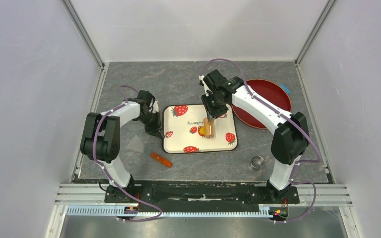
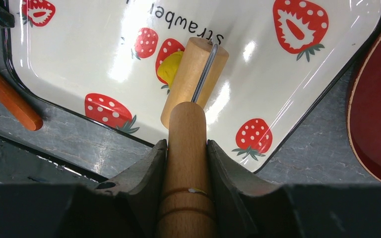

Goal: Roll out the dumpling wrappers from the dough

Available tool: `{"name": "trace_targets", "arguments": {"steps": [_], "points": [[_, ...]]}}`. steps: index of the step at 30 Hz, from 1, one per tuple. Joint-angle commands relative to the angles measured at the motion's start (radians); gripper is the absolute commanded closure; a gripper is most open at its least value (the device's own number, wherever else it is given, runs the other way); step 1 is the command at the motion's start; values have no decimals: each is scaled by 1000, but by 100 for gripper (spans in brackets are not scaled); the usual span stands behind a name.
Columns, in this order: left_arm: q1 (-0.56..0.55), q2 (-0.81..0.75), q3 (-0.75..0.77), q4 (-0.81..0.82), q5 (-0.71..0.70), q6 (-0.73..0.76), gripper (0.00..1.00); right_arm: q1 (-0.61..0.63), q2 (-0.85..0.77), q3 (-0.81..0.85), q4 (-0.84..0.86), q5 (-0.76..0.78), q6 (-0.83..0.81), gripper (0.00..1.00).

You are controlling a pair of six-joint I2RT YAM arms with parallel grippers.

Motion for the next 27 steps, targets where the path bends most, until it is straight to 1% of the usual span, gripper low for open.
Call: {"name": "trace_targets", "arguments": {"steps": [1, 13, 27], "points": [[-11, 35, 6, 7, 1, 23, 98, 42, 40, -44, 56, -80, 29, 100], [-12, 35, 4, 8, 3, 23, 98, 64, 48, -87, 77, -64, 37, 100], [-15, 40, 5, 7, 6, 23, 98, 123, 86, -67, 59, -12, 55, 100]]}}
